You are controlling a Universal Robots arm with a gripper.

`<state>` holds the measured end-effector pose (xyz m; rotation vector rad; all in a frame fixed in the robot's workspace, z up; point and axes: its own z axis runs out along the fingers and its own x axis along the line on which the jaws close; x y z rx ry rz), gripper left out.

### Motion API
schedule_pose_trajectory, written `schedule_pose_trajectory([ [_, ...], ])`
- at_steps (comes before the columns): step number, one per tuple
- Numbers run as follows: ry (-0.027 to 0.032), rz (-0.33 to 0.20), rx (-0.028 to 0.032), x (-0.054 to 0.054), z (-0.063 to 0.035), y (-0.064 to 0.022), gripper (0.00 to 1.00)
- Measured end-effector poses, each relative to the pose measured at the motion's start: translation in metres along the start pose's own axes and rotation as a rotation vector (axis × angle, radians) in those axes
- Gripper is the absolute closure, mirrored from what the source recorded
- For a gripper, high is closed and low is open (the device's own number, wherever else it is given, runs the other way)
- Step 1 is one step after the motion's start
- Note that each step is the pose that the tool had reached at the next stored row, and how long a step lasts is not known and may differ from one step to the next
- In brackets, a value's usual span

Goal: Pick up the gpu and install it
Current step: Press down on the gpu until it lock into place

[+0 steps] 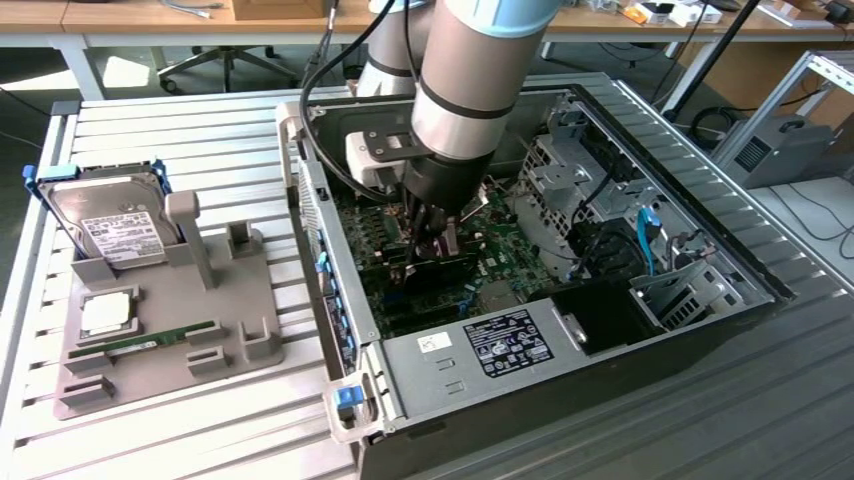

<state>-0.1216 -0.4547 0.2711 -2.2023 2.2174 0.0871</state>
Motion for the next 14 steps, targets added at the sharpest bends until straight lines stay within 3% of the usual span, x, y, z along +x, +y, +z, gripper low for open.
schedule_pose_trajectory([
  [14,0.0001,0.000,-0.0001,0.0000,0.0002,0.0000,0.89],
])
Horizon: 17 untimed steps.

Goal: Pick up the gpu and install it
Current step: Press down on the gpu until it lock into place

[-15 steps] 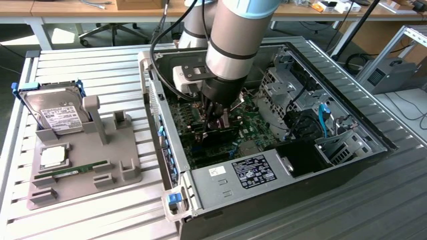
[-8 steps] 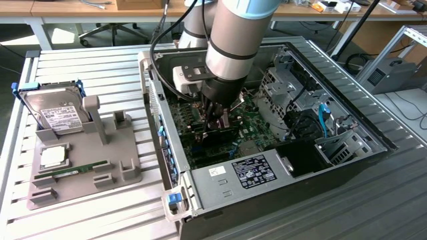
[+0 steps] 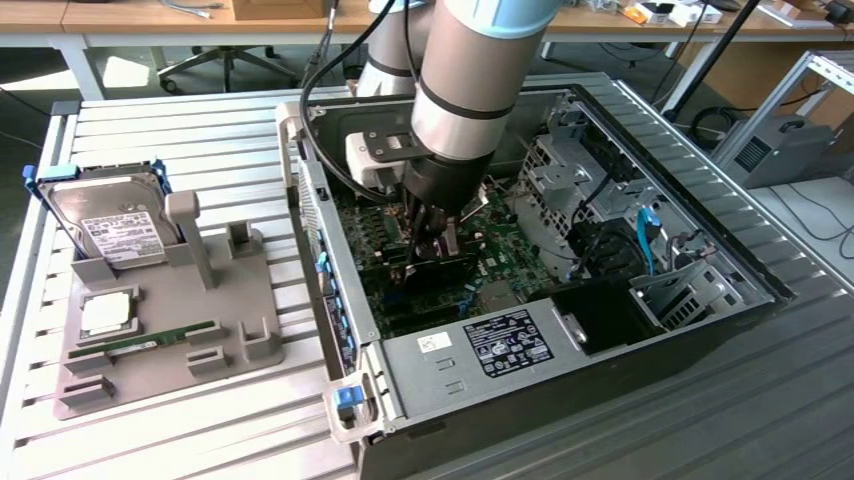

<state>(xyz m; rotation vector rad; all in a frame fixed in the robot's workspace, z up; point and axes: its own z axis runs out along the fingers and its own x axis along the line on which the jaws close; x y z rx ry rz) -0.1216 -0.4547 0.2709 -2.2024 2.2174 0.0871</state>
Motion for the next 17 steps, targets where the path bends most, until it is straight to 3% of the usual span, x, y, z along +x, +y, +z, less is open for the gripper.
schedule_pose_trajectory([
  [10,-0.0002,0.000,0.0001,0.000,-0.0010,0.0000,0.89],
  [17,0.0004,0.000,0.0001,-0.001,-0.0210,0.0006,0.89],
])
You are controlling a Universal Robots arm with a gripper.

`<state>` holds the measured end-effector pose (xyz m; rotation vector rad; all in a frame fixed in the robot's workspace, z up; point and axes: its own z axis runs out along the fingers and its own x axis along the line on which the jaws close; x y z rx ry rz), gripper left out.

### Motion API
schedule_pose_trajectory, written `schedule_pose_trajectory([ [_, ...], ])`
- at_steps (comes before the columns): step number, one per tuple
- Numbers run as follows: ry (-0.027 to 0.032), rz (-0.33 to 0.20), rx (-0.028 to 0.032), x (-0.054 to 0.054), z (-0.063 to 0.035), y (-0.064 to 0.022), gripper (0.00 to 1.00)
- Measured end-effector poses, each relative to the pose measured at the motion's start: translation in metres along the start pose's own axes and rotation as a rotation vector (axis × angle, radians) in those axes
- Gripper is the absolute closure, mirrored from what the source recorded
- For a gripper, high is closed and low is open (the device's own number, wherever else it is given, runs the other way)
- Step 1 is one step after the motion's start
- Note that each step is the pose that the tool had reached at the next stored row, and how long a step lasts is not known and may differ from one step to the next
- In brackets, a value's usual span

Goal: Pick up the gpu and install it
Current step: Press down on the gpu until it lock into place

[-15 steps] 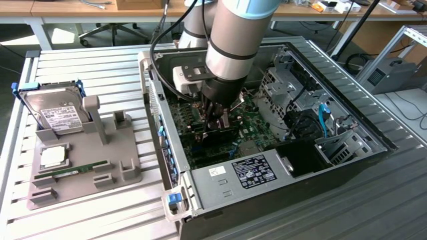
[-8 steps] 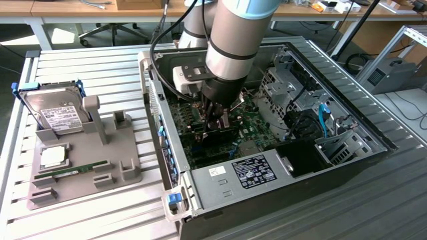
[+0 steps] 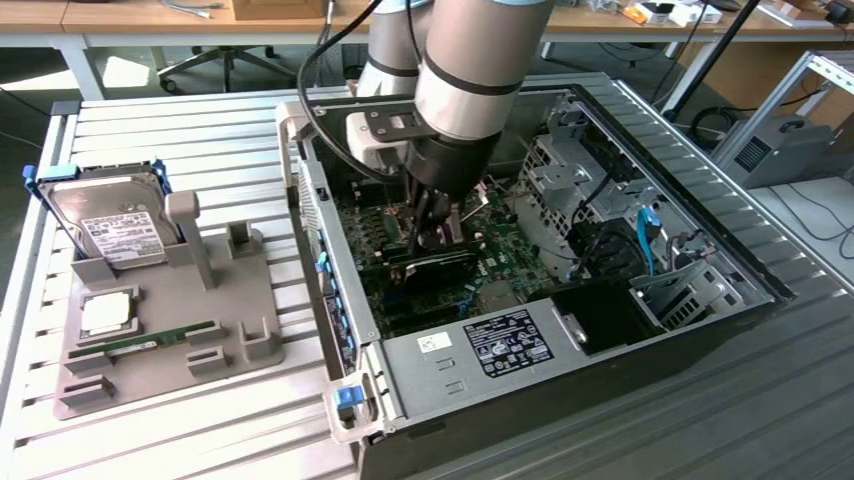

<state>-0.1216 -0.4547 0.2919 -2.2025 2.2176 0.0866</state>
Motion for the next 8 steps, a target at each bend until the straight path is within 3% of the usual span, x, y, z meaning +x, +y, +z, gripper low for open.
schedule_pose_trajectory([
  [8,0.0002,0.000,0.0000,-0.0002,-0.0039,0.0001,0.89],
])
